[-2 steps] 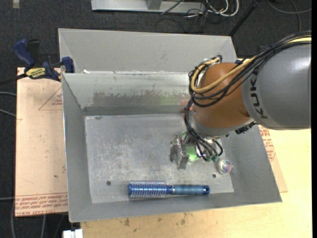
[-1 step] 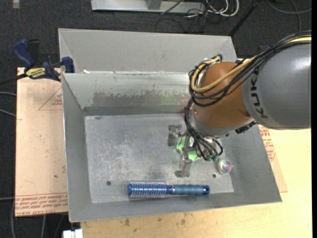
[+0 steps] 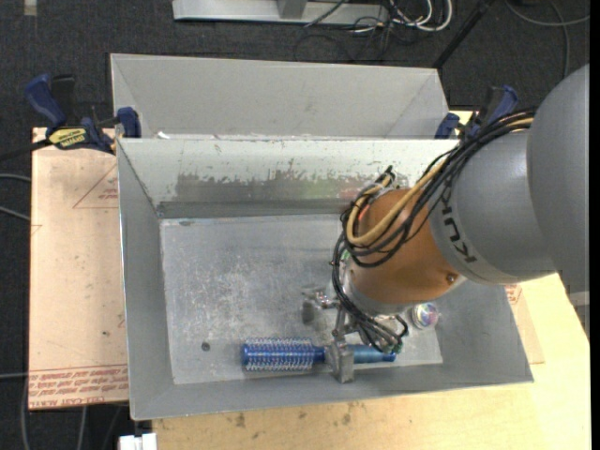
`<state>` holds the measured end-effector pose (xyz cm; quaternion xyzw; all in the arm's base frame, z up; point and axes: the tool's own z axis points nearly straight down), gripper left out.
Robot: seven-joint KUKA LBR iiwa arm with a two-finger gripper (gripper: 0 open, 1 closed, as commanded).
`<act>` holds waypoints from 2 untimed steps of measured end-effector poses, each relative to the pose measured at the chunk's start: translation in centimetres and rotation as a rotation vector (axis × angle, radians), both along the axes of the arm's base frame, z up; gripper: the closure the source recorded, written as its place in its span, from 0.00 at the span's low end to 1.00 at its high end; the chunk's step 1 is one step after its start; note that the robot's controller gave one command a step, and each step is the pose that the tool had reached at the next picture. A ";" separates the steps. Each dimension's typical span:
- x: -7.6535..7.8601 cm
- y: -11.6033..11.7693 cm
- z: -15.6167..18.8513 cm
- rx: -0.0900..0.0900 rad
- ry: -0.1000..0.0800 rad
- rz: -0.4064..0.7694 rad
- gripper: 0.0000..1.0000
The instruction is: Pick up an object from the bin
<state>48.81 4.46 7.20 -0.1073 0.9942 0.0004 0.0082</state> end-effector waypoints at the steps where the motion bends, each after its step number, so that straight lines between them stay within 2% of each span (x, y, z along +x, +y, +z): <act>1: -0.3 0.0 -0.1 -0.001 0.011 0.000 1.00; 2: -0.3 -0.9 11.7 -0.002 0.009 0.026 1.00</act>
Offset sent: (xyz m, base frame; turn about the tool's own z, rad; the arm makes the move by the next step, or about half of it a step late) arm 0.0000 0.0000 0.0000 0.0000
